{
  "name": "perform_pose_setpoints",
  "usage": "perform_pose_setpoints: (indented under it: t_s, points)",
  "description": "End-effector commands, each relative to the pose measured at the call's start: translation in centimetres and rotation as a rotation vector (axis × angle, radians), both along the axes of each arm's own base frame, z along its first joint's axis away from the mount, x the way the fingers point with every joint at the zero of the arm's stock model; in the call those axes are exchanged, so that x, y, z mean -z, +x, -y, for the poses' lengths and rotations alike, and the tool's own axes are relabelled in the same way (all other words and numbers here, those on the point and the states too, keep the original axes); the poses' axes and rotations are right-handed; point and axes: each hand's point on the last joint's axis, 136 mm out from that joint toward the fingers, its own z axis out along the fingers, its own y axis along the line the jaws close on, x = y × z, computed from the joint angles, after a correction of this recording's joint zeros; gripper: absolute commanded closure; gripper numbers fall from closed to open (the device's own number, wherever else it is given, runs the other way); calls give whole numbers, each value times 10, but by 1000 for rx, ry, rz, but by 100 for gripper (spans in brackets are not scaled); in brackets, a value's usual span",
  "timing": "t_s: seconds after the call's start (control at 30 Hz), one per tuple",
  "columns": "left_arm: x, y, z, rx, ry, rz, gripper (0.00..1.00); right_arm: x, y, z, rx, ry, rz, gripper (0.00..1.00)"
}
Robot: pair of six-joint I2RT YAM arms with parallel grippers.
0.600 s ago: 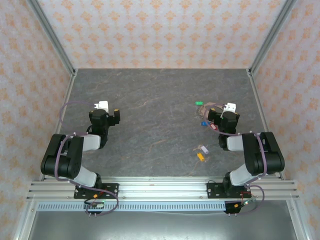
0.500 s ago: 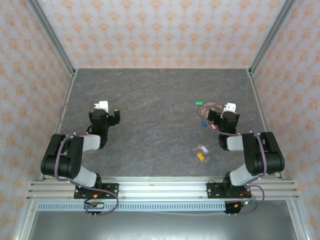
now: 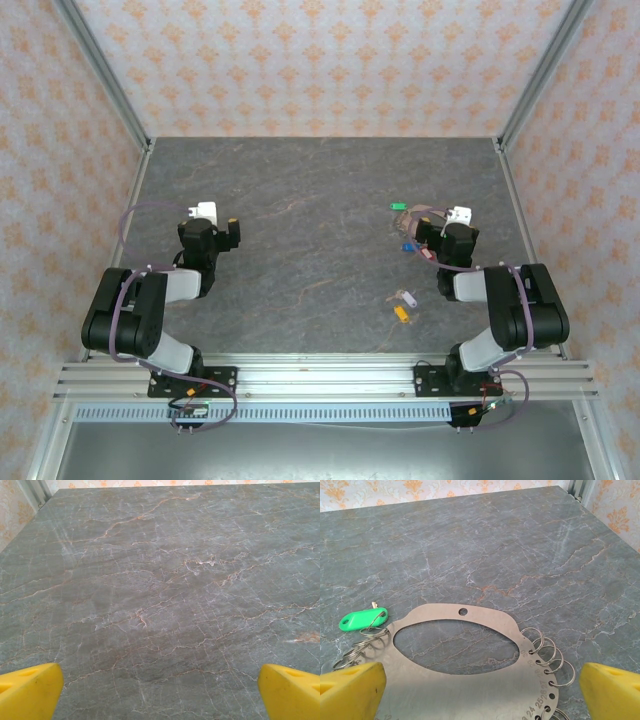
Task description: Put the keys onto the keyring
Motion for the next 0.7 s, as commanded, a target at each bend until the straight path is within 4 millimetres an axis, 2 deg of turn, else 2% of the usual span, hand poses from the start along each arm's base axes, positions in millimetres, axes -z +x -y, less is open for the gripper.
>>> perform_pose_setpoints:
  t_s: [0.0, 0.4, 0.57, 0.67]
  points:
    - [-11, 5, 1, 2, -7, 33, 0, -7, 5, 3, 15, 10, 20, 1]
    - [-13, 4, 0, -5, -9, 42, 0, -15, -1, 6, 28, 11, 52, 1]
    - [-34, -8, -18, -114, -27, 40, 0, -37, -9, 14, 85, 27, 46, 1]
    - [-47, -15, -27, -191, -120, 5, 0, -37, -16, 25, 196, 88, -102, 1]
